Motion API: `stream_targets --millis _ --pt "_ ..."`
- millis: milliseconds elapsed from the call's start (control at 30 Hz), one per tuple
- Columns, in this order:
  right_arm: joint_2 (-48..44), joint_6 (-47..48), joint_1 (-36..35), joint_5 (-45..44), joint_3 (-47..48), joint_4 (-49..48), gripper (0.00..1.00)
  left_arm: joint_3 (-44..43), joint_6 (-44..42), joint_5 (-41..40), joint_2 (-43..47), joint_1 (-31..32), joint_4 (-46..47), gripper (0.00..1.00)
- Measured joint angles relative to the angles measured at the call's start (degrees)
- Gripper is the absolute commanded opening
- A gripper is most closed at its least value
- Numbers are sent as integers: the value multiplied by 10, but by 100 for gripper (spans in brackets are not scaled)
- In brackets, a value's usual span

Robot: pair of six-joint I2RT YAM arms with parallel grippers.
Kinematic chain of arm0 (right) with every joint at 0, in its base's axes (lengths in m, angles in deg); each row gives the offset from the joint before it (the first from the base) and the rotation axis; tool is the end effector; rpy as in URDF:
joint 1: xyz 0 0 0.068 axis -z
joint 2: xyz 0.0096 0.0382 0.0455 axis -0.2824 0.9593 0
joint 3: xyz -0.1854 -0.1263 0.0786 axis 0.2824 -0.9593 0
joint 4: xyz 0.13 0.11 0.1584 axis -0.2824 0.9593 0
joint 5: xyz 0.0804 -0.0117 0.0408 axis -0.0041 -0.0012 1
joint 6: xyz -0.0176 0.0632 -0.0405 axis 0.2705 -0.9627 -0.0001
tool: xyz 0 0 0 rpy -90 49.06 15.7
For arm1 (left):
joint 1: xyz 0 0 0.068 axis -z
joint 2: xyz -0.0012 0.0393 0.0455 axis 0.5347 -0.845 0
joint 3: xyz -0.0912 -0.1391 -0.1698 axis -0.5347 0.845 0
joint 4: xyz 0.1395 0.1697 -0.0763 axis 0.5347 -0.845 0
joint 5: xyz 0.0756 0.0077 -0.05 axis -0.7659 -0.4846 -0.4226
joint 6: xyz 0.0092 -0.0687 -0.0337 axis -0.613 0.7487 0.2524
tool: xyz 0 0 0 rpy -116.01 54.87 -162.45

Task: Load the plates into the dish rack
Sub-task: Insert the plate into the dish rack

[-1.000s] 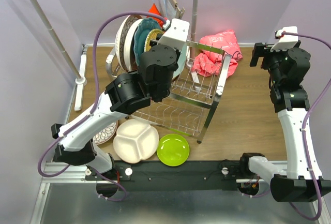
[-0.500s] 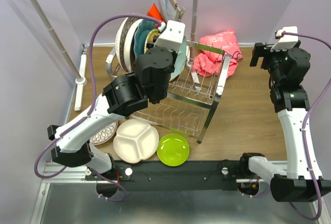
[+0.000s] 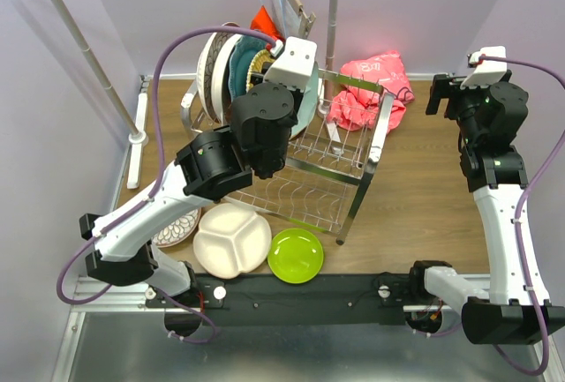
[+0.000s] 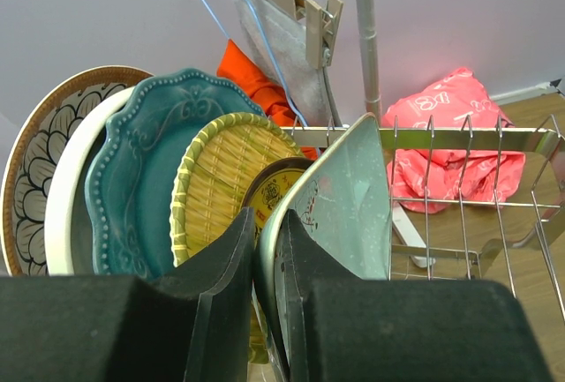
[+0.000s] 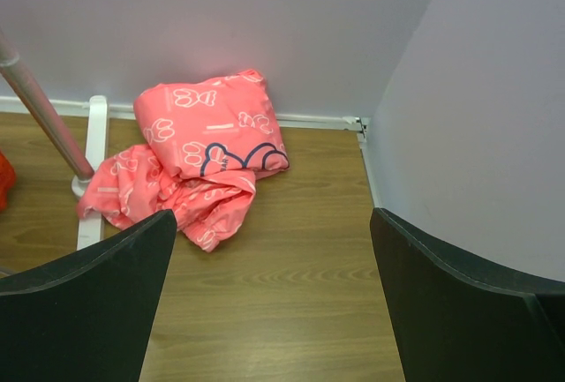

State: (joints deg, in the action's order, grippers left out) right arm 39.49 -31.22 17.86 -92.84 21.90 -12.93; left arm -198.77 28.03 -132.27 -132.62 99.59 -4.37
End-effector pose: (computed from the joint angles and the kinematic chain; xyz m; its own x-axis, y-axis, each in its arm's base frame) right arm 0.2404 -0.0101 0.4031 -0.0902 -0.1621 -0.9826 0.0731 0.9829 -0.1688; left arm 0.1520 -0.2181 0.4938 -0.0115 0.1166 -0.9931 0.1551 0.9814 0.1134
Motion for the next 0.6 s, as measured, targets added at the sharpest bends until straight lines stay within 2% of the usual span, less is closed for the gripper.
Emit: stream_targets --millis 233,600 --pt "0 0 0 0 0 0 100 9 -2 4 6 0 6 25" --pt "0 0 0 0 0 0 100 28 2 25 18 1 20 29"
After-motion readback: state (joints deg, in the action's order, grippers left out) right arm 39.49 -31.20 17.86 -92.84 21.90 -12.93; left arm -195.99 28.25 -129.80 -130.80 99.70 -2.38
